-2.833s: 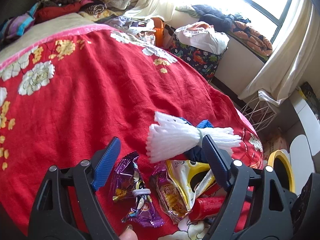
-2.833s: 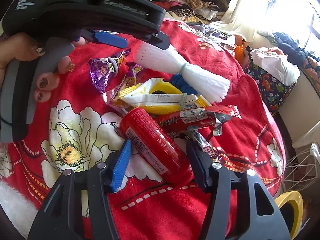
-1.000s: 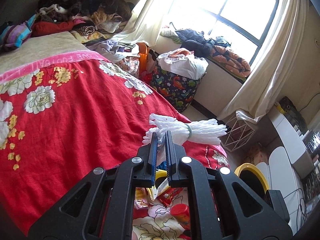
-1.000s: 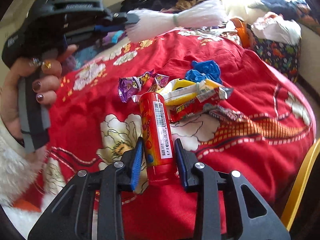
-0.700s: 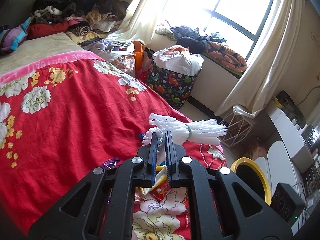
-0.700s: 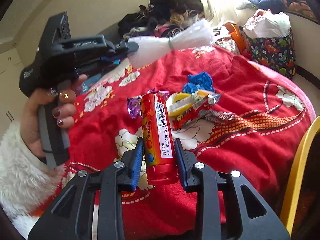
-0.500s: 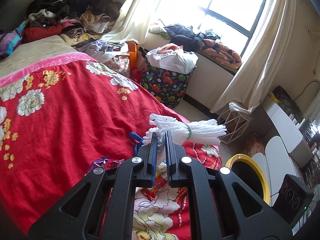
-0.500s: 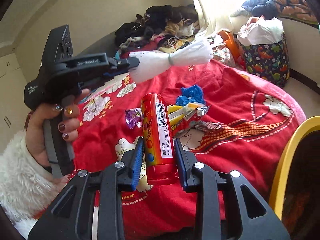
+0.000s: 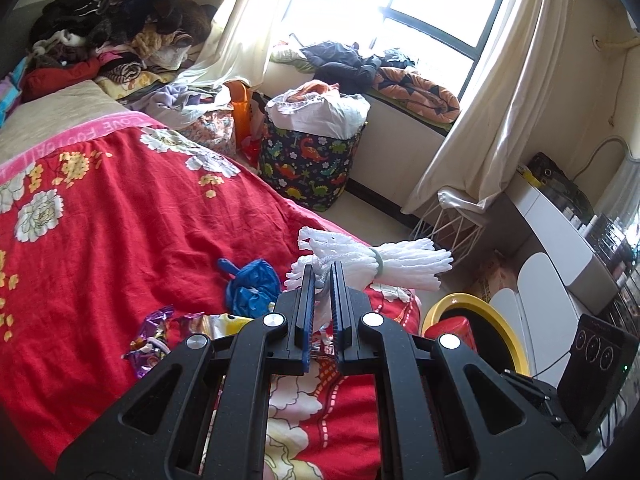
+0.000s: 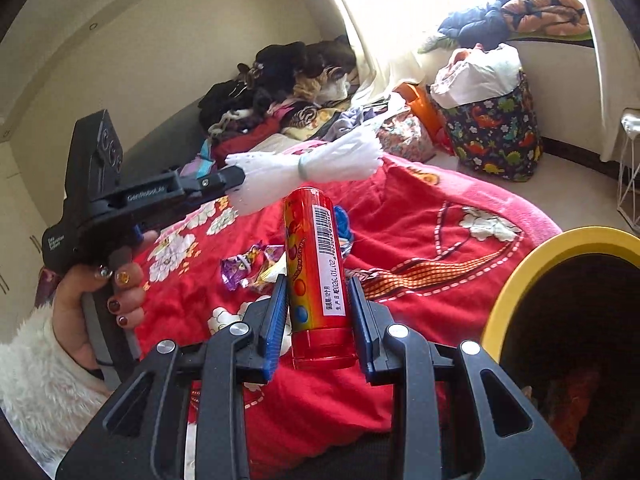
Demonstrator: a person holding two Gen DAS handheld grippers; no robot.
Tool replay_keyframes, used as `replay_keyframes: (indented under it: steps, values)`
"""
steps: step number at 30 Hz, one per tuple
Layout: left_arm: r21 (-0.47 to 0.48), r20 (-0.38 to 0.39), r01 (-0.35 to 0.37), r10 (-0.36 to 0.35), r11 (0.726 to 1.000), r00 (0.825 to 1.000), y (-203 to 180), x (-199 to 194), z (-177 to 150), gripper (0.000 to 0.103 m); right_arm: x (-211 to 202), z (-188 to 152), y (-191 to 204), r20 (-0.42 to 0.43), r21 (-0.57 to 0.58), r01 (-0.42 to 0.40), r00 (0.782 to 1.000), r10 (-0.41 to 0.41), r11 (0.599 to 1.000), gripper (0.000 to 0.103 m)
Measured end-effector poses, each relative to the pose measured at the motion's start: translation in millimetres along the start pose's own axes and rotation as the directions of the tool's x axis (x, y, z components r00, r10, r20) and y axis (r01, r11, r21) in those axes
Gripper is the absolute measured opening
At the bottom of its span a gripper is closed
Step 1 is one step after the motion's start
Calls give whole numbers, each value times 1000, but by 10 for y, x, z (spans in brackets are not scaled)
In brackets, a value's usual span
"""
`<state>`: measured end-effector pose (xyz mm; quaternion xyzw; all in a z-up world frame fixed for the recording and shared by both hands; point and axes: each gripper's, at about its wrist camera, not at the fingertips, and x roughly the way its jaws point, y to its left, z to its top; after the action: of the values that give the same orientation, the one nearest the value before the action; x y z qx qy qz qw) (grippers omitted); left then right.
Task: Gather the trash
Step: 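Carry the white mesh net and red snack tube over the yellow bin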
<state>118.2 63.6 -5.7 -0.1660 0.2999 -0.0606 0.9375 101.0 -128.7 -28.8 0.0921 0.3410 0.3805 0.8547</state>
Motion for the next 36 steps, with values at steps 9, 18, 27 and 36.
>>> replay_keyframes:
  steps: [9,18,27,36]
  values:
    - [36,-9,24,-24,999,1000,-200,30,-25,4,-242,54,-168,60,46,38,997,-41,998,29]
    - [71,-24,46,-44,996,999,-378,48,-78,4,-485,88,-336,106,86,80,990,-89,993,29]
    - [96,-33,67,-64,993,997,-529,75,-112,4,-678,80,-478,142,125,121,980,-138,985,29]
    - [122,-40,83,-79,989,996,-635,88,-153,4,-833,85,-614,168,157,154,969,-180,976,29]
